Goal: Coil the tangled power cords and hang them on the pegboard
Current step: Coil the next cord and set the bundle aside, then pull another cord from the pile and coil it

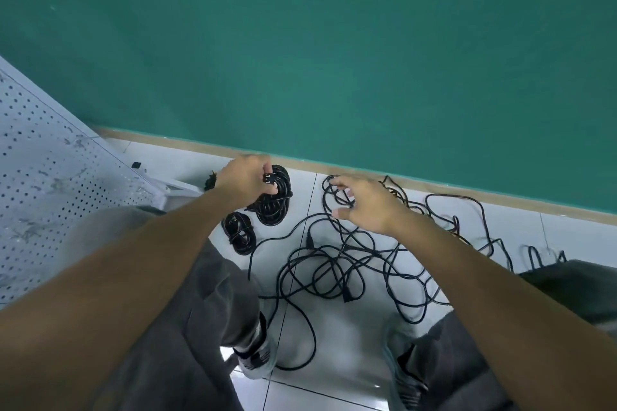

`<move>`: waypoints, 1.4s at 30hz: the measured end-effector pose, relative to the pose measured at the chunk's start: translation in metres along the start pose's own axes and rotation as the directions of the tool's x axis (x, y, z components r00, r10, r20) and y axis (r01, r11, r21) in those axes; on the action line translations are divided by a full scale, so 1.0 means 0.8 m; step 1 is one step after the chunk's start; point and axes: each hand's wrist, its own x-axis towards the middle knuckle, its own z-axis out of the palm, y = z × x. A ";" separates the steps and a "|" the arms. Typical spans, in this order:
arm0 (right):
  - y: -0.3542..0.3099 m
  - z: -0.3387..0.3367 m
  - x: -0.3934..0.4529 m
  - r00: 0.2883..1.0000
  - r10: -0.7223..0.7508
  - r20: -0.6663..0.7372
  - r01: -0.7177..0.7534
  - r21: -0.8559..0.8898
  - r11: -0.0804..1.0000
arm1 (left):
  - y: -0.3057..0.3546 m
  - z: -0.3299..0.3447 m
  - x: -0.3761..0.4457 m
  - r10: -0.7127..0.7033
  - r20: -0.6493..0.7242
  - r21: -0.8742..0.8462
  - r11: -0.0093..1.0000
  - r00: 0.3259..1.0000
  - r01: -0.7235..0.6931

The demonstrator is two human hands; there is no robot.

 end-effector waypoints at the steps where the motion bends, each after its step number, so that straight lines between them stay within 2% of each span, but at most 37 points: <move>1: 0.009 0.007 0.014 1.000 0.000 0.026 0.001 -0.031 1.000 | -0.003 0.009 0.010 -0.002 0.011 0.017 1.000 1.000 0.002; 5: 0.045 0.038 0.070 0.992 0.049 0.115 -0.037 -0.103 0.994 | -0.030 0.053 0.052 -0.062 0.020 0.013 0.998 0.998 0.062; 10: 0.096 0.069 0.128 0.982 0.108 0.155 -0.084 -0.151 0.985 | -0.070 0.110 0.097 -0.128 0.077 -0.023 0.991 0.989 0.130; 17: 0.162 0.122 0.178 0.951 0.168 0.261 -0.137 -0.132 0.982 | -0.136 0.181 0.138 -0.240 0.111 -0.020 0.970 0.964 0.244; 20: 0.177 0.143 0.194 0.942 0.178 0.283 -0.152 -0.113 0.982 | -0.158 0.202 0.151 -0.287 0.076 -0.040 0.956 0.955 0.290; 25: 0.191 0.164 0.210 0.938 0.152 0.311 -0.122 -0.113 0.986 | -0.177 0.213 0.160 -0.389 -0.060 -0.134 0.916 0.919 0.379; 32: 0.186 0.177 0.223 0.939 0.154 0.309 -0.143 -0.058 0.988 | -0.201 0.208 0.167 -0.414 -0.254 -0.244 0.902 0.874 0.356; 35: 0.181 0.184 0.229 0.944 0.141 0.297 -0.137 -0.033 0.990 | -0.215 0.196 0.177 -0.462 -0.236 -0.248 0.879 0.855 0.407; 39: 0.175 0.190 0.233 0.946 0.121 0.301 -0.109 -0.057 0.992 | -0.224 0.196 0.181 -0.534 -0.120 -0.278 0.827 0.837 0.488; 42: 0.179 0.196 0.238 0.941 0.117 0.316 -0.104 -0.060 0.993 | -0.219 0.205 0.173 -0.577 -0.153 -0.357 0.789 0.802 0.500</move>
